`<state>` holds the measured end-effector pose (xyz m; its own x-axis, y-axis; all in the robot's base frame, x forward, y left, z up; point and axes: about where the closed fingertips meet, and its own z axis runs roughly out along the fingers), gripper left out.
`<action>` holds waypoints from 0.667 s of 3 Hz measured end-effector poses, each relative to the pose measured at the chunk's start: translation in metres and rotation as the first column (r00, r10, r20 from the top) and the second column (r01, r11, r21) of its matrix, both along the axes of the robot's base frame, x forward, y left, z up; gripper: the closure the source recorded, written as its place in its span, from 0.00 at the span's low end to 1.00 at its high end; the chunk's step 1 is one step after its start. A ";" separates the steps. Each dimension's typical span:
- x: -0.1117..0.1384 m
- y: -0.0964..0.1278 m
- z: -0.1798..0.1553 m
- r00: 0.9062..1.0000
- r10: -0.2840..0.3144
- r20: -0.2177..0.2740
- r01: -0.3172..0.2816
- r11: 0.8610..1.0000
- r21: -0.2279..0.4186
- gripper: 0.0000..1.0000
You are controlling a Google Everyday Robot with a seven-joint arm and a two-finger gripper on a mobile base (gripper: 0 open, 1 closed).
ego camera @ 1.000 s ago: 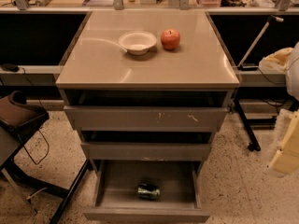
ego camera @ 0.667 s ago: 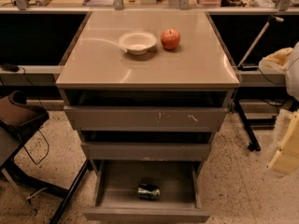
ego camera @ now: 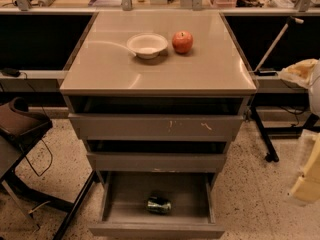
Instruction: Pick green can from bottom drawer and place on counter
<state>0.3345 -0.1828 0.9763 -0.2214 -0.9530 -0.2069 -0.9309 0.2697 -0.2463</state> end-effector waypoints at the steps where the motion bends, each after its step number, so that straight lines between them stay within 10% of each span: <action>1: -0.009 0.003 0.000 1.000 0.000 0.000 0.000 1.000 0.000 0.00; 2: -0.026 0.008 0.000 1.000 0.000 0.000 0.000 1.000 0.000 0.00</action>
Offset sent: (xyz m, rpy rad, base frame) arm -0.1430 0.2124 -0.5385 0.5828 0.6743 -0.0356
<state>0.3087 -0.1744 0.9764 -0.2213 -0.9530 -0.2069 -0.9308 0.2697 -0.2466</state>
